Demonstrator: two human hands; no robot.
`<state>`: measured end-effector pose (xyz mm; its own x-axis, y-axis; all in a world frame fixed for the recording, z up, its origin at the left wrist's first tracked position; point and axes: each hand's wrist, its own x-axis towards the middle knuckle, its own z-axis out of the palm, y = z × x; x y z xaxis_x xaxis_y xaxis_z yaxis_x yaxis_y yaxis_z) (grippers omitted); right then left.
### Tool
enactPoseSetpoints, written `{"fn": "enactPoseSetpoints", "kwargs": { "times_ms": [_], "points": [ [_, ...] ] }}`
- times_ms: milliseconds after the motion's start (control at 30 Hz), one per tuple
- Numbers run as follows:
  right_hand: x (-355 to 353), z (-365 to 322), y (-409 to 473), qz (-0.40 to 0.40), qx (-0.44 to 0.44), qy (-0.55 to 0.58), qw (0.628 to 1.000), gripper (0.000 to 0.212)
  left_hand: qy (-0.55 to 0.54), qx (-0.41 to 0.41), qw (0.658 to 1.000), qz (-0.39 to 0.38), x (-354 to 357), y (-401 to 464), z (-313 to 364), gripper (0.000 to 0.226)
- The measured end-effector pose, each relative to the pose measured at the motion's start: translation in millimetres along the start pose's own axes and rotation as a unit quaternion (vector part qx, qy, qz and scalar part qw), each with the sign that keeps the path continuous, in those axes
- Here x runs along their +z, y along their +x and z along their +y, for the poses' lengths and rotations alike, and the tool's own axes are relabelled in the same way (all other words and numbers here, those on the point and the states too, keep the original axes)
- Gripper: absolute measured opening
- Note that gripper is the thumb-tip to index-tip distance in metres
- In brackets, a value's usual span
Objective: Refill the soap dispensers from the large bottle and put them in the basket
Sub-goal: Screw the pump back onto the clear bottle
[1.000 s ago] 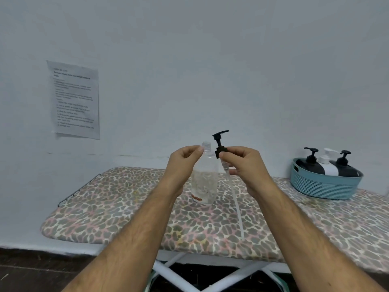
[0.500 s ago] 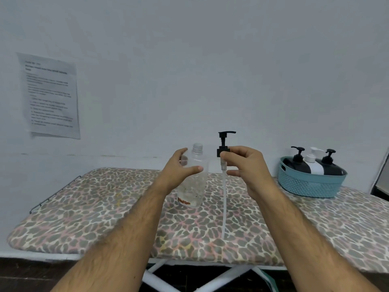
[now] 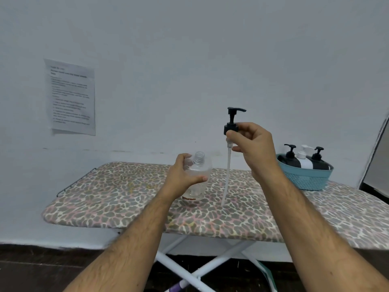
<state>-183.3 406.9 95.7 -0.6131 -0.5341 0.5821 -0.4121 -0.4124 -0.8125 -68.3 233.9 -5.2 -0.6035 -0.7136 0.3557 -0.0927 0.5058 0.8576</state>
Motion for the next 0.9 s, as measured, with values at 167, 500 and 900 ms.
{"fn": "enactPoseSetpoints", "kwargs": {
  "times_ms": [167,500,900],
  "points": [
    [2.9,-33.4,-15.9,-0.021,-0.066,-0.007,0.998,0.027,0.005,0.008,1.0,-0.002,0.6,-29.8,5.6,0.087],
    [-1.4,-106.6,-33.6,-0.008,-0.164,-0.015,0.986,0.029,0.008,-0.013,1.0,-0.008,-6.5,-62.0,22.4,0.084],
    [6.7,-108.2,-39.1,-0.015,-0.16,-0.027,0.987,0.03,0.039,-0.008,0.999,-0.017,8.0,-59.7,36.3,0.088]
  ]
}}
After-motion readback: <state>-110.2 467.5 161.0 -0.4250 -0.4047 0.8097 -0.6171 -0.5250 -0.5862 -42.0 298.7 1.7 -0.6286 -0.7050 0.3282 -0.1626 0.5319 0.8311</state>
